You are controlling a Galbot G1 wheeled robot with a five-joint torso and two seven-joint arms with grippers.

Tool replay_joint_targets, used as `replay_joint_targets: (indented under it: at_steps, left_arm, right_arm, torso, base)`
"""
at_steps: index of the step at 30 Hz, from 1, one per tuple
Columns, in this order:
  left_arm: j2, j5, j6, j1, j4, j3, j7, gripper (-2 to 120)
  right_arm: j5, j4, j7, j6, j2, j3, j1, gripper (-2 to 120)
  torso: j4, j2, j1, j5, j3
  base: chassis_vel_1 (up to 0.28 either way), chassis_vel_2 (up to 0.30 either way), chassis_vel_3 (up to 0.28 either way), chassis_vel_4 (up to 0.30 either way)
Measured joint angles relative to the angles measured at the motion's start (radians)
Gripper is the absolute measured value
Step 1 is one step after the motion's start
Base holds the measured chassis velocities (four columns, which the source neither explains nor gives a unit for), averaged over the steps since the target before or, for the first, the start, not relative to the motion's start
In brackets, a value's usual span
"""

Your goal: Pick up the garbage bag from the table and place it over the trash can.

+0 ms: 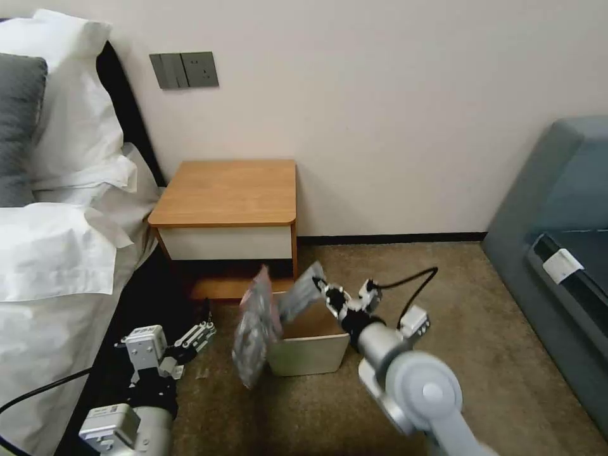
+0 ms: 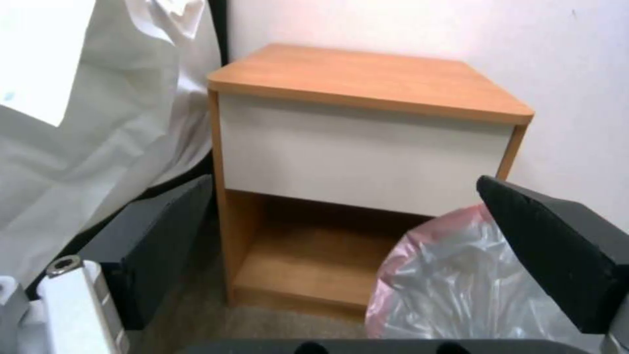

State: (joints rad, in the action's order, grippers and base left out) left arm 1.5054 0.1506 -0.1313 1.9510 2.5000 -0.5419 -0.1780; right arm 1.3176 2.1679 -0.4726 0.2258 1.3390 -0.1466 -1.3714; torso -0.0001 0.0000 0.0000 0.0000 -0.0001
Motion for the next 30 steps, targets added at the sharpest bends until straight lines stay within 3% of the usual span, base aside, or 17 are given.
replay_joint_targets:
  at_steps: [12, 19, 30]
  left_arm:
    - [0.013, -0.017, 0.016, 0.014, 0.0, 0.008, 0.003, 100]
    - [0.017, -0.018, 0.018, 0.003, 0.0, 0.011, 0.005, 100]
    - [0.013, -0.015, 0.021, -0.016, 0.0, 0.011, 0.006, 100]
  right_arm:
    - [-0.113, -0.091, 0.08, -0.056, 0.048, -0.025, 0.028, 0]
    - [-0.148, -0.062, 0.103, -0.051, 0.02, -0.018, -0.037, 0]
    - [-0.288, -0.075, 0.162, -0.071, 0.02, -0.02, -0.069, 41]
  torso:
    - [0.0002, 0.0, 0.0, 0.0, 0.0]
    - [0.0002, 0.0, 0.0, 0.0, 0.0]
    - [0.0001, 0.0, 0.0, 0.0, 0.0]
  base:
    - [0.0, 0.0, 0.0, 0.0]
    - [0.0, 0.0, 0.0, 0.0]
    - [0.0, 0.0, 0.0, 0.0]
